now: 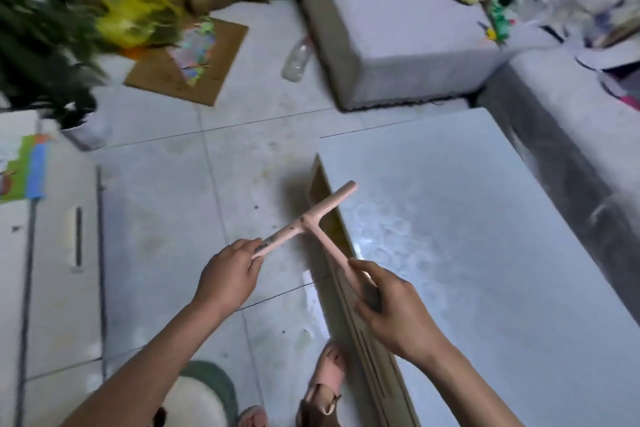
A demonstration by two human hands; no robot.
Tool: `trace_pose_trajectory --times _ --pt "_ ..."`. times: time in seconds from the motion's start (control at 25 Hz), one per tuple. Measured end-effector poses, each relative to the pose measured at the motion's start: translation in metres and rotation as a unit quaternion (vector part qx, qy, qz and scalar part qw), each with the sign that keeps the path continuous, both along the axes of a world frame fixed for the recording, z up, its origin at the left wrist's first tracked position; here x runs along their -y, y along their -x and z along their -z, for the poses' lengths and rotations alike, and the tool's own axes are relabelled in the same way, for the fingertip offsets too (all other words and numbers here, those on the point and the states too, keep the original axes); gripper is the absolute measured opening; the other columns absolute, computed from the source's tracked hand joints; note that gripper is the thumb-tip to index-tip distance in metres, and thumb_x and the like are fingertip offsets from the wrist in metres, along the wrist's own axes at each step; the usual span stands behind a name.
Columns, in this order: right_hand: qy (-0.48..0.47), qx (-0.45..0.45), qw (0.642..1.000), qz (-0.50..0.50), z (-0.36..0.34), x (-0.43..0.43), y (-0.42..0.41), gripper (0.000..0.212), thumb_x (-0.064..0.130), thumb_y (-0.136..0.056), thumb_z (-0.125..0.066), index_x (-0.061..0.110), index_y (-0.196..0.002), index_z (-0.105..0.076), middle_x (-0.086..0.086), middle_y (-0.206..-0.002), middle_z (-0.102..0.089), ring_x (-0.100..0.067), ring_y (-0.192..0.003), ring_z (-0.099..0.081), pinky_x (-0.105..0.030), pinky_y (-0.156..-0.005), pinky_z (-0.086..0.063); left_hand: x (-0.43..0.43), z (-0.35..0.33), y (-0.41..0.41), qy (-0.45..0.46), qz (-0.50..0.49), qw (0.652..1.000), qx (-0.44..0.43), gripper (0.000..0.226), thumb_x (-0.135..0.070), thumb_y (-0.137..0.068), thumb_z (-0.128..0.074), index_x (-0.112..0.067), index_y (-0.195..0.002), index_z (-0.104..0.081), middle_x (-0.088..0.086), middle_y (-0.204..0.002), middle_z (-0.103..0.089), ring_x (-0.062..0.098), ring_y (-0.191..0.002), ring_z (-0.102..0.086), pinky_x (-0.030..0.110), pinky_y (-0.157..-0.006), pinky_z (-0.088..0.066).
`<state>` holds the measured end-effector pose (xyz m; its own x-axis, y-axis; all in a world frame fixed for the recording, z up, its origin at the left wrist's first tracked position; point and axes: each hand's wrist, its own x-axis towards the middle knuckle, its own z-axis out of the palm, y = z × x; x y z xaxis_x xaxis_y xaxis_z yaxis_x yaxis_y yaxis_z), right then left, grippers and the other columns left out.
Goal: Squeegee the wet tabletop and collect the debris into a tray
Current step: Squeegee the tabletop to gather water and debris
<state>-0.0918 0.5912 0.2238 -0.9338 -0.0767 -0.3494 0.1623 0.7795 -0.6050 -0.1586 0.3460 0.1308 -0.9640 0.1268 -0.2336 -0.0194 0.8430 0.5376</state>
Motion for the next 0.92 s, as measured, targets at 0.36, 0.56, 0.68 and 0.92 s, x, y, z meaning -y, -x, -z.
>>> trace_pose_trajectory --times 0.36,0.56,0.68,0.92 --pt "-0.015 0.050 0.997 0.059 0.061 -0.163 0.077 0.053 0.020 -0.086 -0.059 0.034 -0.134 -0.043 0.001 -0.107 -0.059 -0.018 -0.097 -0.057 -0.026 -0.081 -0.043 -0.175 0.054 0.107 0.075 0.115 0.985 0.101 0.030 -0.024 -0.098 -0.046 -0.020 -0.125 -0.057 0.002 -0.116 -0.060 0.024 -0.103 -0.059 0.034 -0.083 -0.047" --pt "0.011 0.072 0.995 0.066 0.094 -0.184 0.118 0.048 0.022 -0.089 -0.056 0.031 -0.135 -0.043 0.004 -0.112 -0.061 -0.017 -0.100 -0.056 -0.027 -0.084 -0.044 -0.200 0.085 0.165 0.093 0.155 0.975 0.127 0.024 -0.019 -0.095 -0.049 -0.015 -0.115 -0.062 0.007 -0.110 -0.064 0.026 -0.100 -0.059 0.034 -0.080 -0.047" --pt "0.006 0.073 0.994 0.079 0.112 -0.190 0.152 0.042 0.022 -0.090 -0.055 0.028 -0.131 -0.046 0.000 -0.107 -0.063 -0.019 -0.095 -0.057 -0.028 -0.080 -0.044 -0.206 0.105 0.205 0.077 0.183 0.970 0.141 0.022 -0.017 -0.095 -0.050 -0.010 -0.111 -0.064 0.009 -0.104 -0.066 0.027 -0.096 -0.060 0.033 -0.077 -0.047" --pt "0.016 0.052 0.993 0.109 0.140 -0.159 0.269 0.030 0.023 -0.094 -0.048 0.022 -0.123 -0.054 -0.009 -0.099 -0.064 -0.028 -0.092 -0.058 -0.033 -0.077 -0.046 -0.191 0.143 0.312 0.068 0.134 0.985 0.089 0.034 -0.015 -0.096 -0.049 -0.013 -0.130 -0.058 0.010 -0.120 -0.064 0.032 -0.109 -0.059 0.037 -0.089 -0.045"
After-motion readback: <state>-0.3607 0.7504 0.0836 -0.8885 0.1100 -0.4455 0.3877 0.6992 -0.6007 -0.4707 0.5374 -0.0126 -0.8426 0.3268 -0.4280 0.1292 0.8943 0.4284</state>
